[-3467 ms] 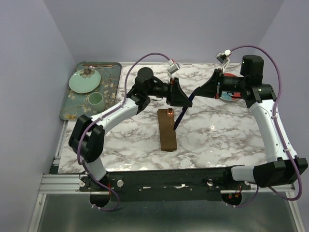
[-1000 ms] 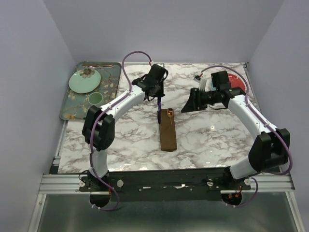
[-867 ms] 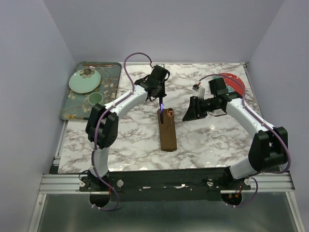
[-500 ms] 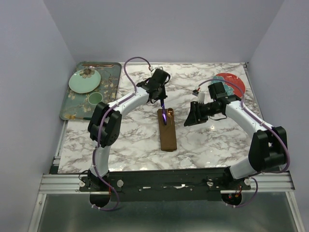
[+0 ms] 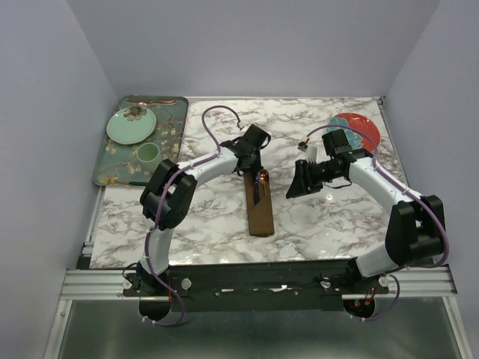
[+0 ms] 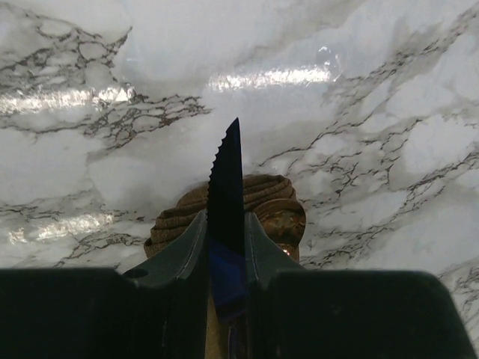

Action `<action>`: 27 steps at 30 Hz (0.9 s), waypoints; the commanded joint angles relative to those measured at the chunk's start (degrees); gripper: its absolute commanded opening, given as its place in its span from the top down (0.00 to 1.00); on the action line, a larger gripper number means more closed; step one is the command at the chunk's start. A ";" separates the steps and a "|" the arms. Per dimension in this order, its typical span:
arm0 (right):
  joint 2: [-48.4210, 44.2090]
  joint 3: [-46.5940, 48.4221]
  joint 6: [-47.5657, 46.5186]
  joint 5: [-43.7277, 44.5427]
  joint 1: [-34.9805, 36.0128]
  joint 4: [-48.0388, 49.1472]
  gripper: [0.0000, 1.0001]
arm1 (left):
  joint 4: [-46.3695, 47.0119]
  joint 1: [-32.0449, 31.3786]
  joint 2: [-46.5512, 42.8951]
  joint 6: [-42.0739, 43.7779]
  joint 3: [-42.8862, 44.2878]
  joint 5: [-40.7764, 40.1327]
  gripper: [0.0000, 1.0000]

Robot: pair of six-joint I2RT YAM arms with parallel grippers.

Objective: Fold the napkin into a case and place the utensils inside
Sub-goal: Insert the knife into the folded napkin.

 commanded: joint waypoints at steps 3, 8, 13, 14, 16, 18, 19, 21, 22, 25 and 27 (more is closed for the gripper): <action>-1.01 -0.29 -1.78 1.12 0.37 -0.95 0.52 | -0.57 -0.92 -3.50 -2.64 -3.06 1.10 1.00; -1.18 -2.22 -1.69 -1.07 0.46 0.19 0.53 | -0.57 -1.01 -4.91 -3.61 -4.12 1.37 1.00; -7.92 -6.52 -9.64 -1.54 5.72 6.15 0.70 | -1.27 -1.01 -4.56 -3.00 -3.86 1.54 1.00; -8.91 -7.31 -12.30 -0.82 7.30 6.52 0.71 | -1.28 -1.01 -4.56 -2.99 -4.03 1.72 1.00; -11.02 -8.54 -20.53 1.71 12.13 7.66 0.76 | -1.36 -1.01 -4.30 -2.91 -4.29 2.25 1.00; -13.92 -11.86 -26.53 2.96 16.86 7.92 0.77 | -1.36 -1.01 -4.04 -3.17 -4.47 2.51 1.00; -15.06 -13.45 -32.39 4.44 18.29 9.06 0.77 | -1.28 -1.01 -4.03 -3.26 -4.47 2.86 1.00; -19.01 -18.97 -37.70 6.12 22.23 11.69 0.78 | -1.28 -1.01 -3.86 -3.26 -4.30 2.77 1.00; -20.33 -20.92 -42.42 8.48 23.82 14.93 0.79 | -1.02 -1.01 -3.86 -3.26 -4.38 2.77 1.00; -22.89 -25.92 -51.57 11.47 30.85 19.68 0.80 | -0.84 -1.01 -3.68 -3.52 -4.30 2.95 1.00; -22.72 -28.14 -55.20 14.02 36.81 22.85 0.82 | -0.84 -1.10 -3.51 -3.43 -4.30 3.04 1.00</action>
